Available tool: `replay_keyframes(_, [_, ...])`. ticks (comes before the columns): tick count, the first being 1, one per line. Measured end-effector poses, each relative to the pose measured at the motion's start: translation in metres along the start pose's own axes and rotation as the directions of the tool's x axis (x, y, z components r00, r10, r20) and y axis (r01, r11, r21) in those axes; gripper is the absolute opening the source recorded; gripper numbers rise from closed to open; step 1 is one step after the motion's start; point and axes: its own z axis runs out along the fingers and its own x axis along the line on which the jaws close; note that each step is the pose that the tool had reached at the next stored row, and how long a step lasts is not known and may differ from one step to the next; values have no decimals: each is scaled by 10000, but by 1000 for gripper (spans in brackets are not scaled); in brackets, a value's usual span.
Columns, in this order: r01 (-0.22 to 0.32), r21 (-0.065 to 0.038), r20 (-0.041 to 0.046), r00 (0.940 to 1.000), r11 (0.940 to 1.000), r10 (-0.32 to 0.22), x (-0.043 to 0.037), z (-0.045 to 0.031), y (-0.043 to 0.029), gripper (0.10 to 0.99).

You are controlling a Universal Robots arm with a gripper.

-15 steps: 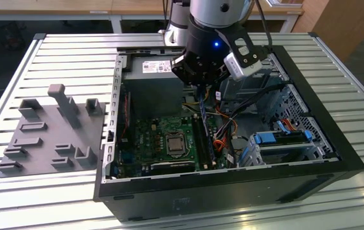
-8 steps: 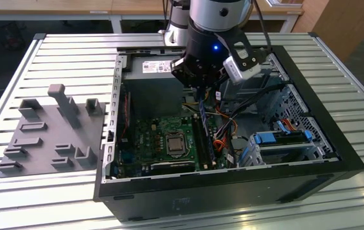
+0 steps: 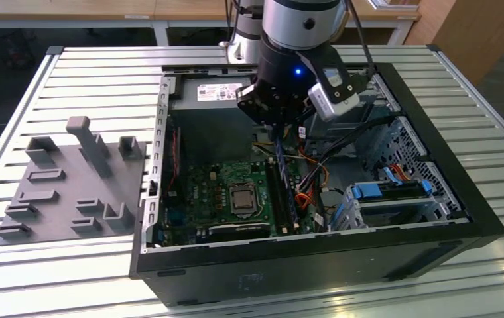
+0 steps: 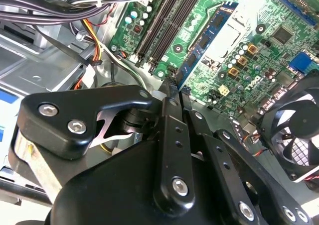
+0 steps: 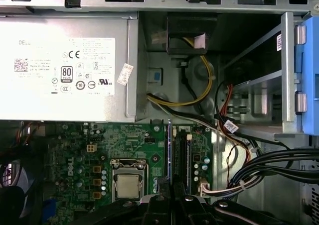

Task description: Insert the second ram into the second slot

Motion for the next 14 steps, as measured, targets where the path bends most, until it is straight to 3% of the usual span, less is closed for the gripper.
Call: replay_keyframes(14, [0,0,0,10000,10000,0,0,113,-23,137])
